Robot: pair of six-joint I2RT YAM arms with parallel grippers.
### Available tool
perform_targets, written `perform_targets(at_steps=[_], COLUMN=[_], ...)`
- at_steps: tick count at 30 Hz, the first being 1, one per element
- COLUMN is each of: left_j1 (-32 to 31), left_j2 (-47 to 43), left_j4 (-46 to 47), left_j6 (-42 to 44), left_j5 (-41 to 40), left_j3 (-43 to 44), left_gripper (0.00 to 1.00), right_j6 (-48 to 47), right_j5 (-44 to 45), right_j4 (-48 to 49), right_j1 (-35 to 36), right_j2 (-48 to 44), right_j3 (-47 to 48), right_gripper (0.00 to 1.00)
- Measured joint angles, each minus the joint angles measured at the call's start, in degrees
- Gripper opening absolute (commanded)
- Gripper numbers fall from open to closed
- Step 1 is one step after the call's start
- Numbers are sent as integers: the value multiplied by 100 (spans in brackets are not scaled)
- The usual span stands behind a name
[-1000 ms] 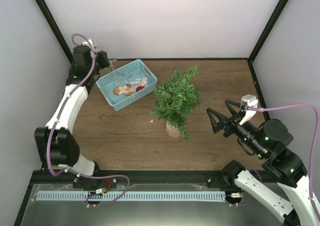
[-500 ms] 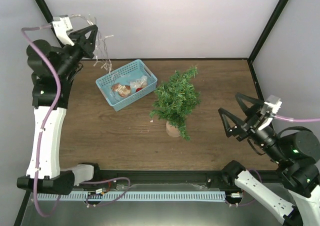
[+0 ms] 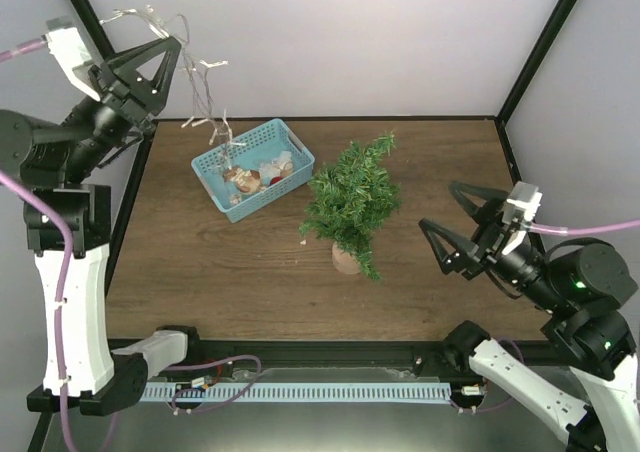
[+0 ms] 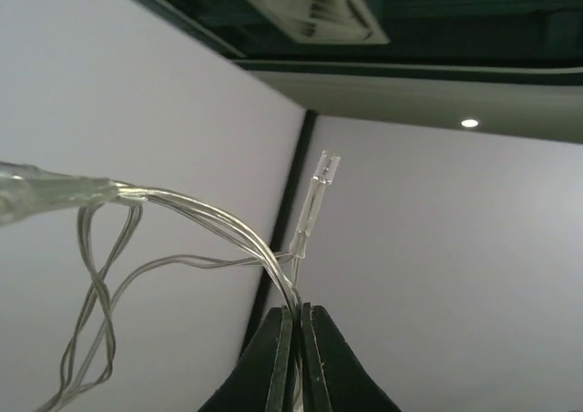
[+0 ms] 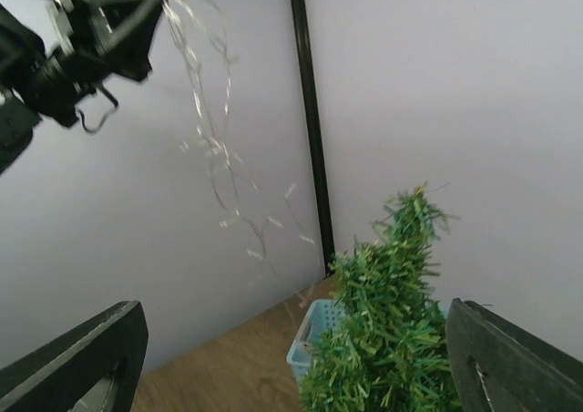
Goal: Decorate the small christmas tree
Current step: Place the decoration item at the center of the board.
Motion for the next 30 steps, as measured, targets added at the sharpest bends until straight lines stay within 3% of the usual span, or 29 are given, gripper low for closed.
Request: perform_targets(at_steps=[8,18,26,30], left_j1=[0,0,0,0], left_j2=[-210,-387,-881,-1132], left_j4=[1541,1770,1460,841], left_j6=[-1357,-1530,-1224,-824], left_j5=[595,557,304,79], left_j3=[13,-341,-2531,-3617], left_gripper=[4,4,4,4], right_j6=[-7,369,765,922], right_j5=[-535,-861,-935,-966], right_j4=[173,302,236,87], right_j1=[0,0,0,0], right_j2=[63,409,420,422], right_j3=[-367,-369,-623,-824], right_gripper=[84,74,69,62])
